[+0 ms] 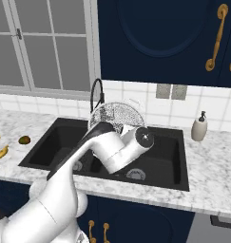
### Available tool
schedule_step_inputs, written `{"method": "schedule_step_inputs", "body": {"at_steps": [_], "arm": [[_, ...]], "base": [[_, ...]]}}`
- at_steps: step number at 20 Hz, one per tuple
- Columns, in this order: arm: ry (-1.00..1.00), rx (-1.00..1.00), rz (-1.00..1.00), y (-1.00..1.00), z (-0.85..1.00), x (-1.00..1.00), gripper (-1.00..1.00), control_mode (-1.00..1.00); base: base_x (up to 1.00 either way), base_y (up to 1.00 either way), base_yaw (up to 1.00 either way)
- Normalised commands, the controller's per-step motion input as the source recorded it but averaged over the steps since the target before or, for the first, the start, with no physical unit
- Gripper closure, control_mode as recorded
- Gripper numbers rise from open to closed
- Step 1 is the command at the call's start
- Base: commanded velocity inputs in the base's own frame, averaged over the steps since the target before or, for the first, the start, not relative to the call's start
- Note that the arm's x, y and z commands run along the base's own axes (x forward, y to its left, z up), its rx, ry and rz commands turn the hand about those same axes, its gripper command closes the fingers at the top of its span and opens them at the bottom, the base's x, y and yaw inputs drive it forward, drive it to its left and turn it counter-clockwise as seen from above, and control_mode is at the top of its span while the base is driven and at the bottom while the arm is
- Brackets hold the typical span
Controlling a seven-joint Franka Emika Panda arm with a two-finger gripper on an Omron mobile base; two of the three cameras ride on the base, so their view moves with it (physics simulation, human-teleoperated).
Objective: Put the colander in the sink, put the banana, mango, banana in the colander, and turn on the sink faucet and pour water over the colander.
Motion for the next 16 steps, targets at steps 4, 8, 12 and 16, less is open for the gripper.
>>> {"method": "schedule_step_inputs", "body": {"at_steps": [4,8,12,16], "arm": [[0.0,-0.07,0.14,1.0,0.13,0.0,1.0,-1.0],[0.0,-0.18,0.02,1.0,0.13,0.0,1.0,-1.0],[0.0,-0.22,0.0,1.0,0.02,0.0,1.0,-1.0],[0.01,-0.22,0.0,0.99,0.0,0.09,1.0,-1.0]], "base": [[0.0,0.0,0.0],[0.0,0.0,0.0],[0.0,0.0,0.0],[0.0,0.0,0.0]]}}
